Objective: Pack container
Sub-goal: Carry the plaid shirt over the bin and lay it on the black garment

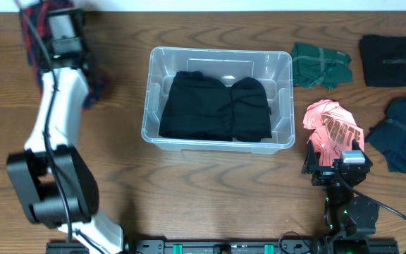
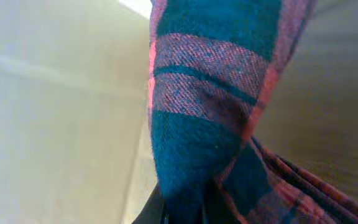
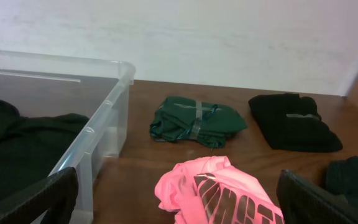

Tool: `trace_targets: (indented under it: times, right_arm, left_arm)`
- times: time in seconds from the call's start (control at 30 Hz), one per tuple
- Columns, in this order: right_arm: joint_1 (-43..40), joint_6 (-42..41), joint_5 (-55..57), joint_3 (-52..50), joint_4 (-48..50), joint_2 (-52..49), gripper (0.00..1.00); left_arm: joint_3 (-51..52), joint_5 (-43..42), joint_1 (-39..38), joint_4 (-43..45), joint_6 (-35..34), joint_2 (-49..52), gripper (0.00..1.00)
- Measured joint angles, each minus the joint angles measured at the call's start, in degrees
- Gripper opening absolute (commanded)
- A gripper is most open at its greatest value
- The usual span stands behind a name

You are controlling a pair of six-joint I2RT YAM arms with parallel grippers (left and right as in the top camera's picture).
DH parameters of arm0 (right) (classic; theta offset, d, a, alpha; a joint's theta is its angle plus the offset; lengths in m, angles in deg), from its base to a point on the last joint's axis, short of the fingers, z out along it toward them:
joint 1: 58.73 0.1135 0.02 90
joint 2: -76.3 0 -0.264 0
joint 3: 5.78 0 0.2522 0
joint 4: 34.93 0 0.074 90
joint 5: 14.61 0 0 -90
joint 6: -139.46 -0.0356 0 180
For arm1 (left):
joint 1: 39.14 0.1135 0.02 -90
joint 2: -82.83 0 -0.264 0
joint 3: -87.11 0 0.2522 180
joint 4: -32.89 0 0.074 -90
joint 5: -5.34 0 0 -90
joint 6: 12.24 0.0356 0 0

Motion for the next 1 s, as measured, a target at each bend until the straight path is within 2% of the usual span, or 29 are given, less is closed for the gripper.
trace_targets:
  times: [0.3, 0.47, 0.7, 0.87, 1.0]
  right_arm:
    - [0.0, 0.0, 0.0, 0.0, 0.0, 0.0, 0.99]
    - [0.0, 0.0, -0.02, 0.0, 0.0, 0.0, 0.99]
    - [0.0, 0.0, -0.02, 0.0, 0.0, 0.0, 0.99]
    - [0.0, 0.02, 0.0, 0.0, 0.0, 0.0, 0.99]
    - [0.0, 0.0, 0.0, 0.0, 0.0, 0.0, 0.99]
  left_arm:
    - [0.0, -0.04, -15.41, 0.9, 20.35, -2.78, 0.06]
    - [0.0, 0.28, -22.03, 2.23, 28.26, -2.78, 0.06]
    - [0.0, 3.08, -27.76, 8.26, 32.63, -3.1, 0.06]
    - [0.0, 4.13, -31.52, 7.74, 33.44, -5.38, 0.06]
    - [0.0, 4.96, -37.66, 6.03, 33.31, -8.07, 0.06]
